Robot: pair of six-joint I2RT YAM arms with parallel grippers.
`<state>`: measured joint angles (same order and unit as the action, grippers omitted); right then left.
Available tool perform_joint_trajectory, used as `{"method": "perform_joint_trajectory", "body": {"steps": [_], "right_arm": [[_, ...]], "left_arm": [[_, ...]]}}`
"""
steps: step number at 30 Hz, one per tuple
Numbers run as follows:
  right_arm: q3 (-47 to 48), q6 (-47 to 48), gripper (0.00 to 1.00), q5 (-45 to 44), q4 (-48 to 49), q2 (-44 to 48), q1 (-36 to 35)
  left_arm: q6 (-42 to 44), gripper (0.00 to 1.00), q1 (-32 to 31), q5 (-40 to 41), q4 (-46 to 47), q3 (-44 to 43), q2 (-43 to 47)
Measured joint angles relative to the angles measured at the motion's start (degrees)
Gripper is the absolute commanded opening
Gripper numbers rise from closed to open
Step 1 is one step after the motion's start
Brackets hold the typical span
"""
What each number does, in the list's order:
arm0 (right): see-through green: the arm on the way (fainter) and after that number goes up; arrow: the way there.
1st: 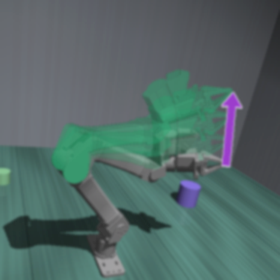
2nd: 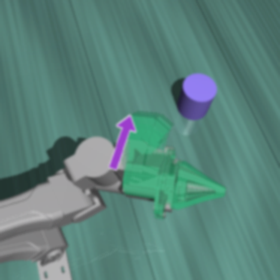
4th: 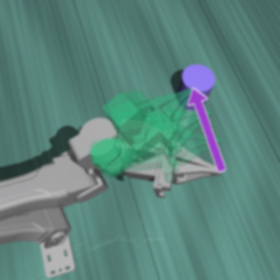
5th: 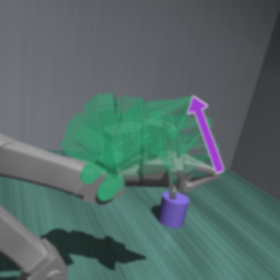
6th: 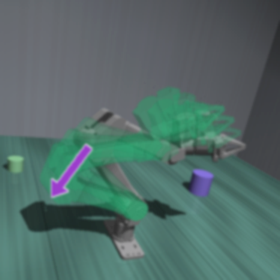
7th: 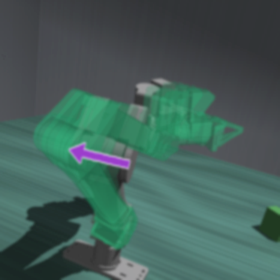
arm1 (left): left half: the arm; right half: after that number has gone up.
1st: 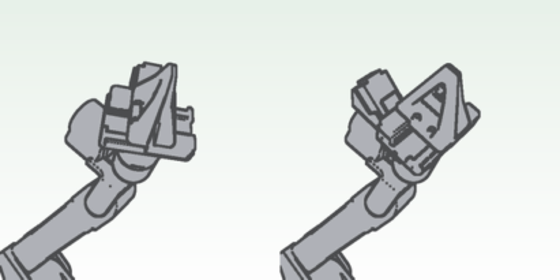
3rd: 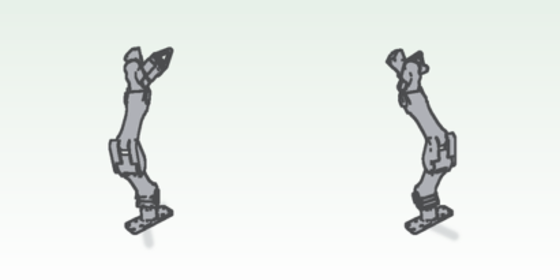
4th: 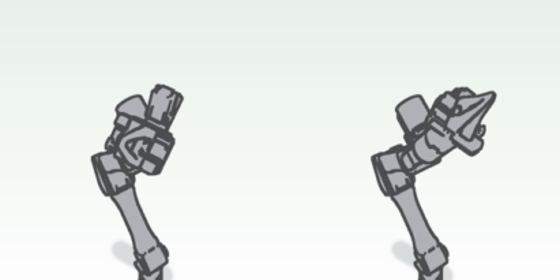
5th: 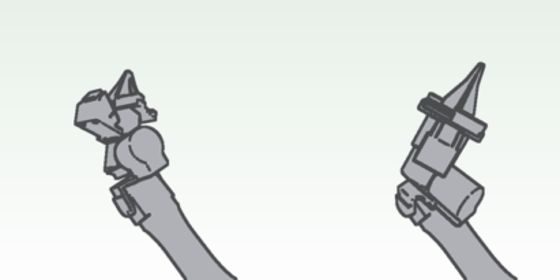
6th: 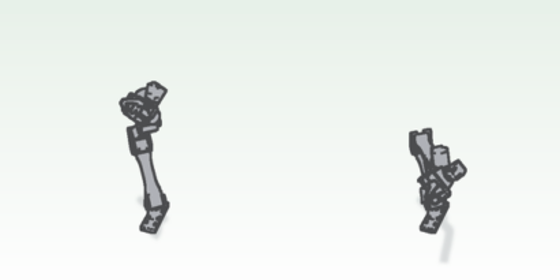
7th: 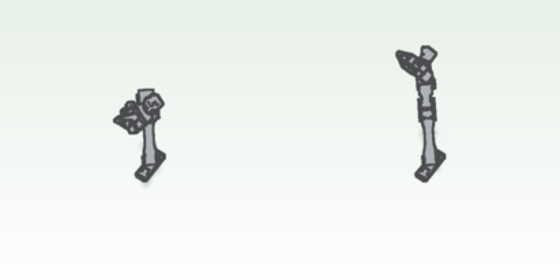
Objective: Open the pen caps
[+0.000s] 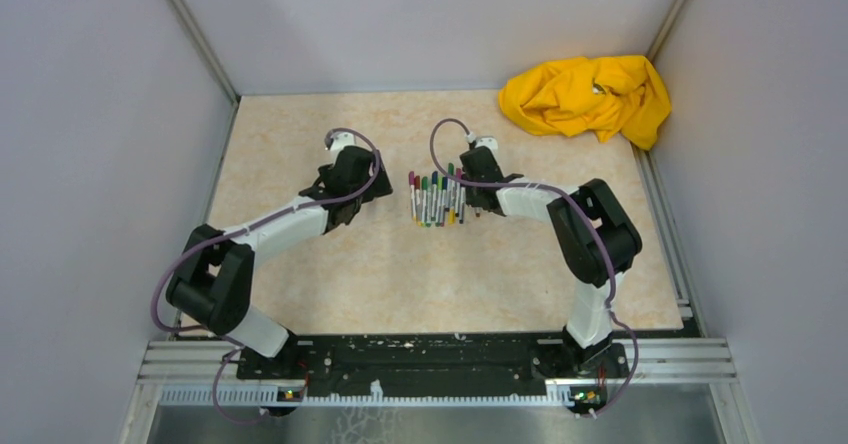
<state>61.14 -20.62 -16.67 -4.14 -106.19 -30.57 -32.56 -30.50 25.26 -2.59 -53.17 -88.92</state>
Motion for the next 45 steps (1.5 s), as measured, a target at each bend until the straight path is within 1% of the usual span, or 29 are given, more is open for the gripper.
{"method": "perform_joint_trajectory", "body": {"steps": [6,11,15,18,24,28,32,38,45], "right_arm": [[-1.2,-0.5,0.00,0.4,2.3,0.2,0.0],[-6.5,-0.7,0.00,1.4,5.8,3.7,-0.3],[-12.0,-0.7,0.00,2.0,3.7,9.7,-1.5],[-15.6,-0.7,0.00,3.4,1.2,16.2,-3.1],[-20.7,-2.0,0.00,7.4,-0.2,33.2,-5.5],[-23.3,-2.9,0.00,10.5,-0.4,41.4,-6.3],[-25.1,-3.6,0.00,12.7,-1.0,45.4,-6.9],[-27.1,-4.8,0.00,13.5,-2.1,48.0,-11.2],[-26.8,-5.3,0.00,10.1,-3.1,47.5,-18.9]], "left_arm": [[-1.3,0.99,0.0,-2.9,-0.2,1.9,2.1],[-3.0,0.99,0.0,-7.8,-0.1,3.0,4.6],[-5.7,0.99,-0.1,-13.5,0.6,5.3,8.0],[-8.2,0.99,-0.4,-17.6,3.0,8.2,10.8],[-15.0,0.99,-2.6,-25.4,8.6,14.5,14.9],[-18.6,0.99,-5.7,-27.6,11.8,15.4,14.8],[-21.9,0.99,-8.8,-28.3,14.9,15.4,14.1],[-25.2,0.99,-12.6,-28.2,17.3,15.3,13.4],[-26.9,0.99,-15.3,-27.2,18.2,14.4,13.6]]}}
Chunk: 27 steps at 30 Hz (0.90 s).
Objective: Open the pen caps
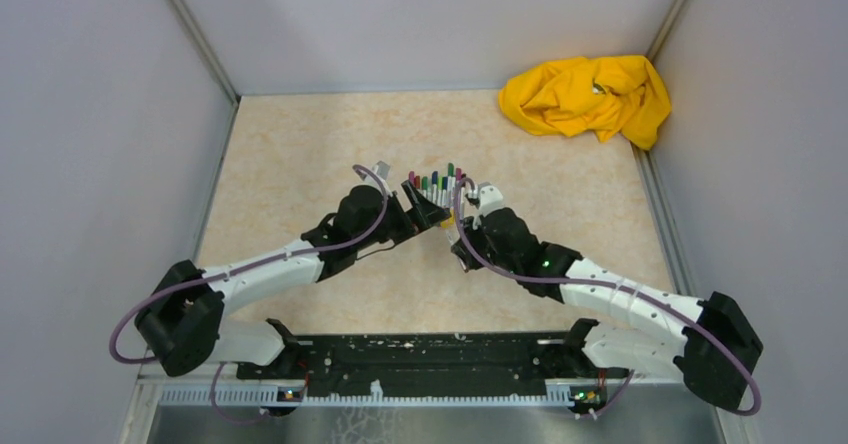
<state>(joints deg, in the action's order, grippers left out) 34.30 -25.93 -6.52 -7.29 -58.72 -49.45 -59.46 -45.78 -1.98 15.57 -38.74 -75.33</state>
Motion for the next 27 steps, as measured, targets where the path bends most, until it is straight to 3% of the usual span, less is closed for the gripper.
{"method": "perform_joint_trajectory", "body": {"steps": [12,27], "right_arm": [[2.8,-1.2,0.00,-6.3,-3.1,-0.3,-9.4],[3.3,-2.2,0.00,-8.2,-3.4,0.5,-11.1]], "left_arm": [[-1.7,0.91,-1.2,3.1,-0.2,0.0,1.7],[-2.7,0.78,-3.8,5.9,-0.2,0.3,1.7]]}}
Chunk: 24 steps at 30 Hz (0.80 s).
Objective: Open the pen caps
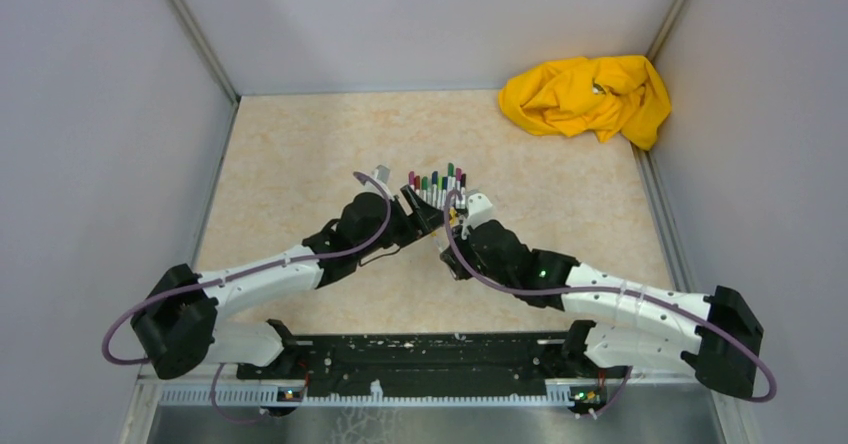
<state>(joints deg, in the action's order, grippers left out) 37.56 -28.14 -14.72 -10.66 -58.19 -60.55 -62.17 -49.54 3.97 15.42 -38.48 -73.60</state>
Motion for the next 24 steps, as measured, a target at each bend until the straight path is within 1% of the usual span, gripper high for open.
{"method": "perform_joint_trajectory", "body": {"steps": [9,16,24], "right_arm": [[-0.1,-0.4,0.00,-0.5,1.5,0.8,-0.6],[-1.6,-0.5,0.00,-0.4,2.0,0.8,-0.8],[-1.6,-0.5,0.00,-0.5,2.5,0.8,-1.1]], "left_arm": [[-0.2,0.73,-1.1,1.0,0.0,0.5,0.2],[-0.2,0.61,-1.5,1.7,0.0,1.6,1.1],[-0.2,0.50,-1.7,2.6,-0.3,2.1,3.6]]}}
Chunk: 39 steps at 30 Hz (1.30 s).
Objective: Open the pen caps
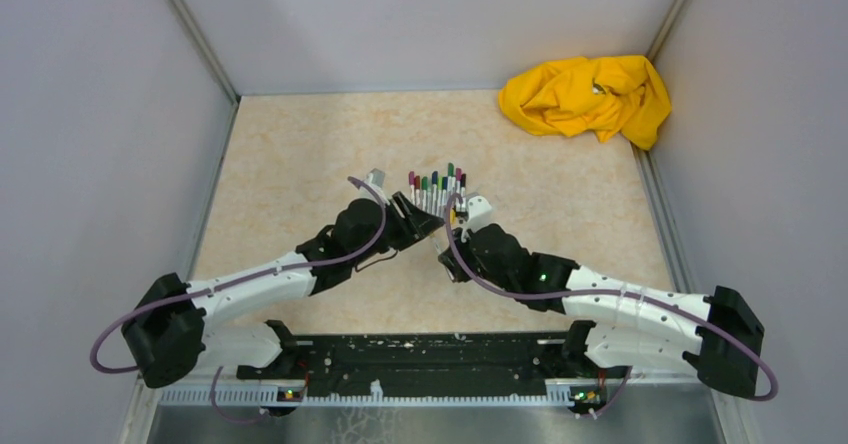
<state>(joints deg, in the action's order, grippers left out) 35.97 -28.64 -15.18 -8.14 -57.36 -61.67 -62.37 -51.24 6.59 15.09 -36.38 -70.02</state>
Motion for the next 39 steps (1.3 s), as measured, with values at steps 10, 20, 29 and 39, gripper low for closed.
{"method": "perform_joint_trajectory", "body": {"steps": [10,20,29,39], "right_arm": [[0.0,0.0,0.00,0.0,0.2,0.0,-0.5],[-0.1,0.0,0.00,0.0,0.4,0.0,-0.9],[-0.1,1.0,0.12,0.0,1.6,-0.5,-1.0],[0.2,2.3,0.13,-0.5,1.7,-2.9,-1.1]], "left_arm": [[0.1,0.27,-0.1,0.8,-0.6,0.8,0.8],[0.1,0.00,-0.2,1.1,0.2,1.9,1.5],[0.7,0.00,-0.3,1.5,1.3,2.7,2.2],[2.2,0.00,-0.2,0.8,1.8,2.7,0.7]]}}
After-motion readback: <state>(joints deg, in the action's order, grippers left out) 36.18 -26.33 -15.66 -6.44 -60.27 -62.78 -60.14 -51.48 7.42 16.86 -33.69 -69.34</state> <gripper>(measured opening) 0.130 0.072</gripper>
